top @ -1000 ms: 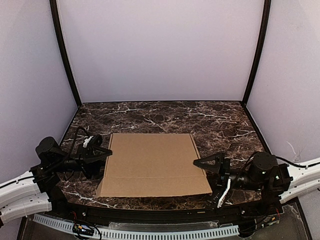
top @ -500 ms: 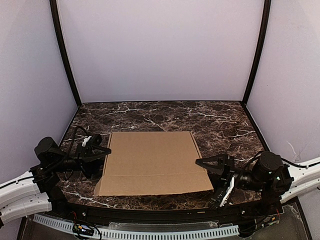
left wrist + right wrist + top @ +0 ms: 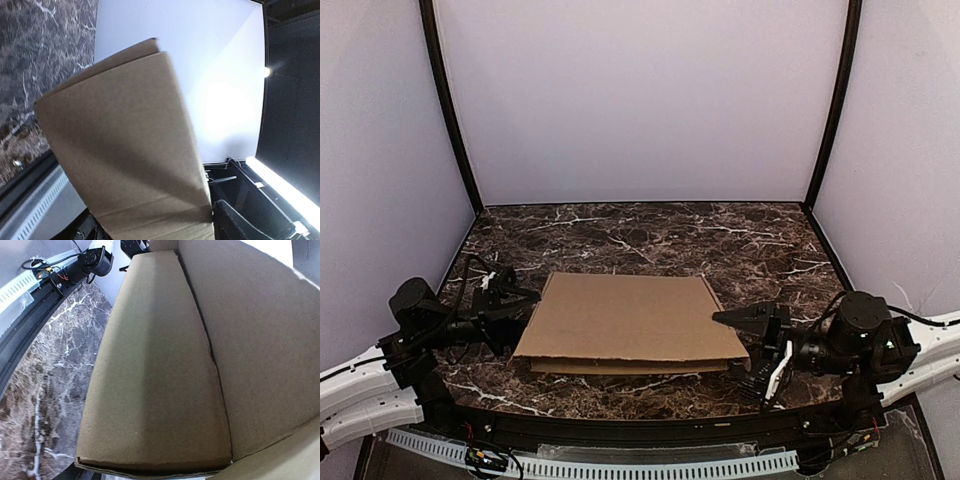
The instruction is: Fold the paper box
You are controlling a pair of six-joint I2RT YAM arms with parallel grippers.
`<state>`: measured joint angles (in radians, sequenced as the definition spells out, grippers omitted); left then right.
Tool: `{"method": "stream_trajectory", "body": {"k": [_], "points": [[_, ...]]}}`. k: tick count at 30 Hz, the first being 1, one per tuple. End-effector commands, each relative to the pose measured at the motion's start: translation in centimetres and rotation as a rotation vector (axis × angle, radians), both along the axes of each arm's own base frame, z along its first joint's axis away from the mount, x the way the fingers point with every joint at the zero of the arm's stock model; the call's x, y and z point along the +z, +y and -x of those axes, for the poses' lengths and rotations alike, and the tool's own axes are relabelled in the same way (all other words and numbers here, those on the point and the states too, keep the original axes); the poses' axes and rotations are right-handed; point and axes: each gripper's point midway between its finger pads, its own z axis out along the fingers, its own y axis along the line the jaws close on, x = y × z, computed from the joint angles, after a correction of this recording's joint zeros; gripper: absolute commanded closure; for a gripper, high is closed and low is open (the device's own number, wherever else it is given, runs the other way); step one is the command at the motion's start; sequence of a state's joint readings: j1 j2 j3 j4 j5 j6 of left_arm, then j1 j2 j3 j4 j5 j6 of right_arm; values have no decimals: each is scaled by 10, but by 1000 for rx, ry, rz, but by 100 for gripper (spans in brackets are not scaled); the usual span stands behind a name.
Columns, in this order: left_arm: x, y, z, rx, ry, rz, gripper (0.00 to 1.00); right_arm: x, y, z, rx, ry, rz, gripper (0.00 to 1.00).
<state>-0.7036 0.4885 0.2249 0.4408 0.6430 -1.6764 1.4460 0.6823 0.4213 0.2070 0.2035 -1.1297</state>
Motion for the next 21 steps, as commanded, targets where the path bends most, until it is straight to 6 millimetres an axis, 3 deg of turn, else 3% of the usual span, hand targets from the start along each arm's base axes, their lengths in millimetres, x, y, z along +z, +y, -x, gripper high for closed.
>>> {"method": "stream_trajectory", "body": {"k": [1, 4, 7, 8, 10, 14, 21], "points": [[7, 11, -20, 147, -175, -101, 6, 12, -8, -9, -93, 260, -38, 69], [6, 18, -23, 185, -222, -185, 1, 4, -13, -9, -113, 339, -12, 68], [29, 27, -29, 249, -347, -263, 1, -1, -18, -9, -130, 415, 1, 68], [21, 32, -33, 274, -333, -327, 1, -2, -19, -9, -138, 446, -4, 69], [27, 44, -37, 319, -394, -428, 1, -4, -19, -9, -140, 492, -6, 69], [56, 62, -39, 371, -545, -564, 1, -8, -13, -10, -135, 601, -11, 69], [63, 53, -44, 299, -650, -667, 1, -23, 1, -20, -106, 854, 24, 70]]}}
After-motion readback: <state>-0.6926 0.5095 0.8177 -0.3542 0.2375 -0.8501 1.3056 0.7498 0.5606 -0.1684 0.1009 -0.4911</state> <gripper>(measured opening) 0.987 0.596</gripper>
